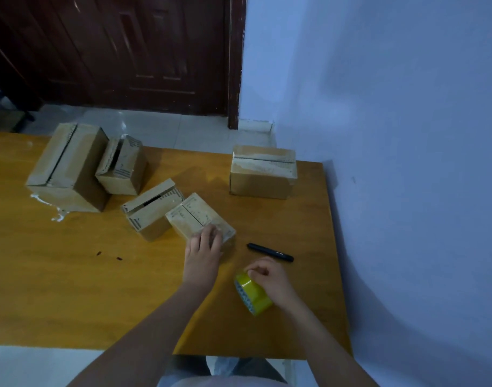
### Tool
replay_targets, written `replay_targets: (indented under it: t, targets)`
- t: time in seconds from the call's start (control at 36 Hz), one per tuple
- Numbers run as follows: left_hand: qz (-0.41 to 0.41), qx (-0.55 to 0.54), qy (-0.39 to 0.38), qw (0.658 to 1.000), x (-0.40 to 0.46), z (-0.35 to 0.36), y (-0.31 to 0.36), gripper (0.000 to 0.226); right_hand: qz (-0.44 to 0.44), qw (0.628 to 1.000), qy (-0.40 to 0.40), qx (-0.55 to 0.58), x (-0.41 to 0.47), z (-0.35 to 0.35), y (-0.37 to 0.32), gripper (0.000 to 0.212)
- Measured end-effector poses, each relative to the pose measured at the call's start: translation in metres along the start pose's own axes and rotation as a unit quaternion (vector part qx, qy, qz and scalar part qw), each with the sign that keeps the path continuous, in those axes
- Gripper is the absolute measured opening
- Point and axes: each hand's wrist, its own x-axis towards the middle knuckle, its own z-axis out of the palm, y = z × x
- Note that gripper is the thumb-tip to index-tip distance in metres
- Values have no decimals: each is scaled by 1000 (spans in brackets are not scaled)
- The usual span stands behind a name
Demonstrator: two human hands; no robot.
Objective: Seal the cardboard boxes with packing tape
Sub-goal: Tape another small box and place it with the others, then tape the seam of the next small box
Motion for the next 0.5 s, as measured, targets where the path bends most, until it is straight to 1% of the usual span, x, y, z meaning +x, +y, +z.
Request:
replay_targets:
  t: [0.11,0.19,0.22,0.31,0.36,0.44,0.5]
  targets:
    - [-43,1,-50,998,5,-14,16,67,10,1000,7,-1,4,0,1,10]
    - [-54,16,-78,995,4,-24,28,69,24,999,26,5,7,-6,0,24]
    - [-57,18,-78,995,4,-26,30,66,22,999,33,7,8,-8,0,27]
    - [-52,34,-69,996,8,-30,32,49,23,999,46,0,9,-14,-1,26]
    - [-46,39,-67,996,14,-30,31,45,24,998,50,-8,8,-16,-1,27]
    - [-62,43,-108,991,29,-34,33,45,27,998,56,-17,5,-18,-2,30]
    - [-85,30,-148,985,38,-37,38,45,30,997,64,-16,1,-20,-2,28]
